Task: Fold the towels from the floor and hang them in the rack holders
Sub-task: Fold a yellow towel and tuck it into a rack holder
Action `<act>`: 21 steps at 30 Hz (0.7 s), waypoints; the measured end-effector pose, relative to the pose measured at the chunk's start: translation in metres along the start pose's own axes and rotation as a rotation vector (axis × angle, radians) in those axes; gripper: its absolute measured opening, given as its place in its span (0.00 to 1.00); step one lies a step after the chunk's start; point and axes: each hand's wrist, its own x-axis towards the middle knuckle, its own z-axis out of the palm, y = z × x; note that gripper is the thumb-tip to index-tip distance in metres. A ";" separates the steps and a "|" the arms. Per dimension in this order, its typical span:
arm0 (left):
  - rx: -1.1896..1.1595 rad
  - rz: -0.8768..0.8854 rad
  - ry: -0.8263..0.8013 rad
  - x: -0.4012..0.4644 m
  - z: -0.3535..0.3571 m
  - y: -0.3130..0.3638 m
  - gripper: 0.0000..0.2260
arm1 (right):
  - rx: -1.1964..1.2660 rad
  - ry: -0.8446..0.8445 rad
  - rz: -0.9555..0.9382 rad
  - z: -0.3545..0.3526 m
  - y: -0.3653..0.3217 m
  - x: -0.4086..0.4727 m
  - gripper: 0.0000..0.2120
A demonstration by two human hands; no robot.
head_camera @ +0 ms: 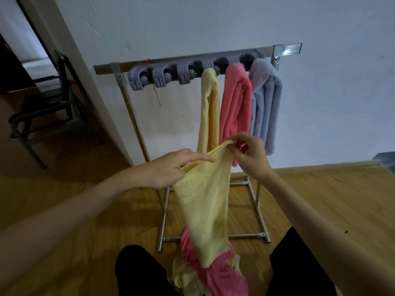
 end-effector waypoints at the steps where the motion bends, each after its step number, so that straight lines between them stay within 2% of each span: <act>1: 0.035 -0.013 -0.034 -0.001 0.001 -0.001 0.23 | -0.008 -0.018 0.000 0.002 -0.001 0.000 0.08; 7: -0.001 -0.078 -0.180 -0.005 0.003 0.004 0.21 | -0.007 -0.052 0.002 0.013 -0.006 -0.002 0.08; 9: 0.034 -0.039 -0.248 -0.007 0.003 0.006 0.21 | 0.009 -0.073 0.017 0.016 -0.007 -0.005 0.08; 11: 0.163 0.037 -0.277 -0.008 0.004 0.007 0.24 | 0.011 -0.098 0.013 0.017 -0.008 -0.008 0.08; 13: 0.296 0.137 -0.234 -0.008 0.006 0.007 0.22 | 0.000 -0.118 -0.006 0.017 -0.008 -0.011 0.08; 15: 0.406 0.234 -0.151 -0.007 0.010 0.006 0.16 | -0.005 -0.125 -0.017 0.017 -0.008 -0.013 0.08; 21: 0.684 0.495 0.175 -0.006 0.024 -0.001 0.02 | 0.014 -0.099 0.023 0.013 0.000 -0.014 0.08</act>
